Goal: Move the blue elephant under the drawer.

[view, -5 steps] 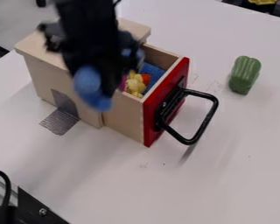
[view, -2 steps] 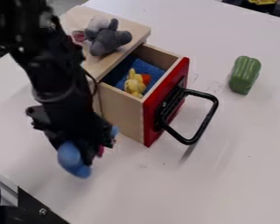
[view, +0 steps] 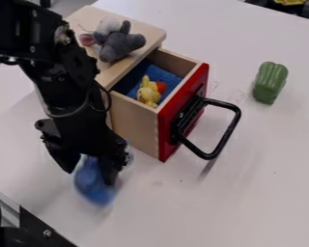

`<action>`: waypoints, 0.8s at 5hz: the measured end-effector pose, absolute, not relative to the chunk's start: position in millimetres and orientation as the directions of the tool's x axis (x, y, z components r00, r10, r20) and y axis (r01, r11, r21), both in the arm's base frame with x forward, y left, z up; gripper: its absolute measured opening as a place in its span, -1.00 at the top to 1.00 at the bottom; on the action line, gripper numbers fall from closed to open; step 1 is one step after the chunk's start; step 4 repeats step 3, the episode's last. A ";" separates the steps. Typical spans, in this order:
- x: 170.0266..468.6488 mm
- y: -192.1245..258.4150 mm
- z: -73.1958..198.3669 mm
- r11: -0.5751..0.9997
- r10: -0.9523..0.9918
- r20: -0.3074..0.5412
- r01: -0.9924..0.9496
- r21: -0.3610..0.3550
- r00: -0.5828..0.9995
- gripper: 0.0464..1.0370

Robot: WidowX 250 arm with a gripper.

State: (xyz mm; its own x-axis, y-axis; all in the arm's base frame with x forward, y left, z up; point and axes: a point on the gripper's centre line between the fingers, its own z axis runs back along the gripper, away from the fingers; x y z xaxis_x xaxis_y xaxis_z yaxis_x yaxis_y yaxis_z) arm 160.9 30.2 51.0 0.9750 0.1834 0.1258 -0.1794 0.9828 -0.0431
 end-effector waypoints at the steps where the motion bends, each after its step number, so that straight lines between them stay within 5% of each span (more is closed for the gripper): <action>1: 153.6 26.6 68.2 0.985 0.169 0.132 -0.164 -0.047 0.977 -0.92; 2: 152.6 28.1 95.5 0.987 0.160 0.170 -0.155 -0.045 0.972 -0.92; 4: 151.7 29.6 106.3 0.989 0.149 0.162 -0.142 -0.051 0.975 -0.92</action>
